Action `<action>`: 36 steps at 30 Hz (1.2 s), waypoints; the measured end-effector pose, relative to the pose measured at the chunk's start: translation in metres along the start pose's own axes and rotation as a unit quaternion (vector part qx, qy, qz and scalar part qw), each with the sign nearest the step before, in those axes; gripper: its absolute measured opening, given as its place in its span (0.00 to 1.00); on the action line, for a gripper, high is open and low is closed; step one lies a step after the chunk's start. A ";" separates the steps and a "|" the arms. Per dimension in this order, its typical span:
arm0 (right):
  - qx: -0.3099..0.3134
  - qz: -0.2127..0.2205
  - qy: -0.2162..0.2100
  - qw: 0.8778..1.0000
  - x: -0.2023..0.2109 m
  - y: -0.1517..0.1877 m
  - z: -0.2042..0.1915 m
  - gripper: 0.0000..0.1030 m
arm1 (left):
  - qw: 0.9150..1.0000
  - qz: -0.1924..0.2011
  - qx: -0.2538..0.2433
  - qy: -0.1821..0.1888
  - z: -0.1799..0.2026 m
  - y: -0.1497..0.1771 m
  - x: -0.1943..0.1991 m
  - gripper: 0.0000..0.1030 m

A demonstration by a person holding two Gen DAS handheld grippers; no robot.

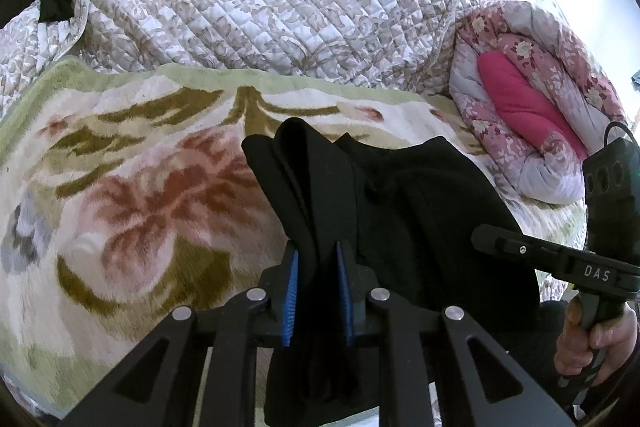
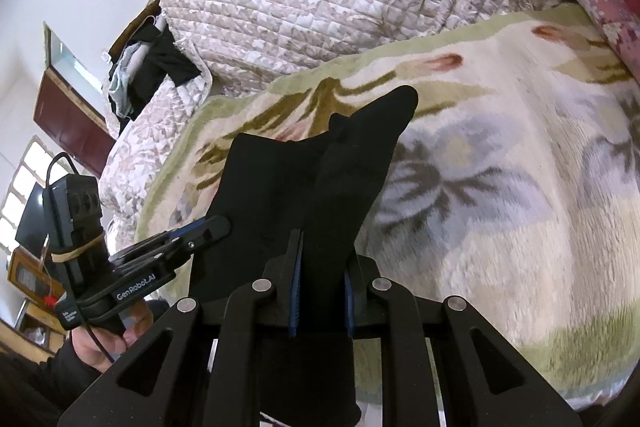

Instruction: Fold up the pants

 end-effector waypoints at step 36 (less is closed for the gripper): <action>0.080 0.045 0.113 0.989 -0.063 -0.083 0.021 0.36 | 0.996 -0.005 0.049 -0.073 -0.102 -0.042 -0.066 0.24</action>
Point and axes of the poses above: each gripper's, at about its wrist camera, not at the fingertips, and x roughly against the way its jaws point, z to its right, y to its underside, the point moved 6 cm from there along -x, roughly the way its jaws point, and after that the axes turned 13 degrees about -x, right-handed, at the moved point
